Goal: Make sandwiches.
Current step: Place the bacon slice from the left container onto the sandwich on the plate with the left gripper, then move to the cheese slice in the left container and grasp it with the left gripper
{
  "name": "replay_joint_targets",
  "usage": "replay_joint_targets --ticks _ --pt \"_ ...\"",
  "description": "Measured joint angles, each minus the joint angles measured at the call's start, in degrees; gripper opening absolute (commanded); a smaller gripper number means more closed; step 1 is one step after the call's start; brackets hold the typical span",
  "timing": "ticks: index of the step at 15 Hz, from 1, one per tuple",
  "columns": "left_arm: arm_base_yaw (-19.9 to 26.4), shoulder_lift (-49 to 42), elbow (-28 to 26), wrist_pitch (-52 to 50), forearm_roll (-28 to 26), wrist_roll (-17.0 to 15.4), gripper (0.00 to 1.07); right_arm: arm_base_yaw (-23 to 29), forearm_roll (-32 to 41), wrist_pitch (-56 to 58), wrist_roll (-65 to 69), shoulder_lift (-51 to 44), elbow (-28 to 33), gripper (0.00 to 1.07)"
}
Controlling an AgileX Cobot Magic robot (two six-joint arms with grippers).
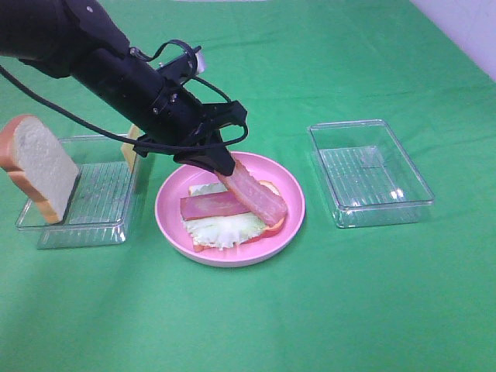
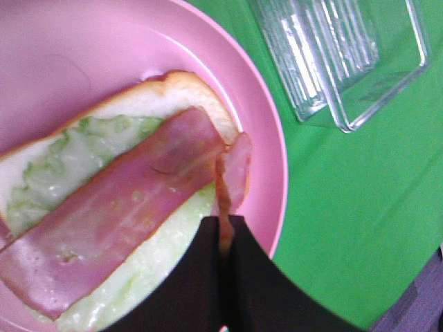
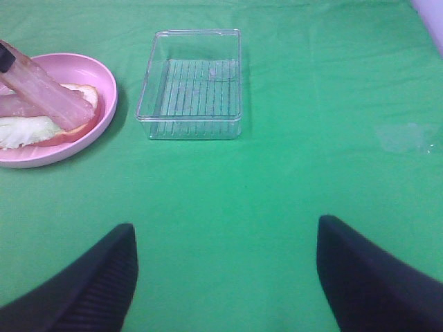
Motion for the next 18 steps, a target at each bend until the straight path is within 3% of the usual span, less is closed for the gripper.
replay_joint_targets --ticks 1,3,4,5,7,10,11,12,13,15,16,17,18 --pt "0.00 0.29 0.00 -1.32 2.58 -2.18 0.07 0.00 0.00 0.00 0.00 0.00 0.00 0.69" --pt "0.06 0.29 0.00 -2.41 3.95 -3.21 0.26 0.00 0.00 0.00 0.00 0.00 0.00 0.69" --pt "0.06 0.29 0.00 -2.41 3.95 -3.21 0.26 0.00 0.00 0.00 0.00 0.00 0.00 0.69" --pt "0.11 0.29 0.00 -2.23 4.47 -3.21 0.63 0.00 0.00 0.00 0.00 0.00 0.00 0.69" --pt "0.11 0.06 0.00 -1.95 4.81 -3.32 0.80 0.00 0.00 0.00 0.00 0.00 0.00 0.69" --pt "0.11 -1.55 -0.46 -2.29 6.47 -3.44 0.79 0.00 0.00 0.00 0.00 0.00 0.00 0.69" --pt "0.11 -3.15 -2.81 -2.58 9.85 -6.13 0.79 0.00 0.00 0.00 0.00 0.00 0.00 0.69" --pt "0.11 -4.18 -5.10 -2.52 13.98 -10.83 0.79 0.00 0.00 0.00 0.00 0.00 0.00 0.69" --pt "0.11 -4.76 -9.91 0.00 23.20 -20.05 0.76 0.00 0.00 0.00 0.00 0.00 0.00 0.69" --pt "0.11 -4.76 -14.21 6.13 35.87 -30.08 0.76 0.00 0.00 0.00 0.00 0.00 0.00 0.69" --pt "0.11 -4.76 -14.21 6.13 35.87 -30.08 0.76 0.00 0.00 0.00 0.00 0.00 0.00 0.69" --pt "0.17 -4.76 -16.27 10.26 44.12 -35.81 0.76 0.00 0.00 0.00 0.00 0.00 0.00 0.69" --pt "0.17 -4.70 -16.62 11.69 46.58 -37.36 0.76 0.00 0.00 0.00 0.00 0.00 0.00 0.69"
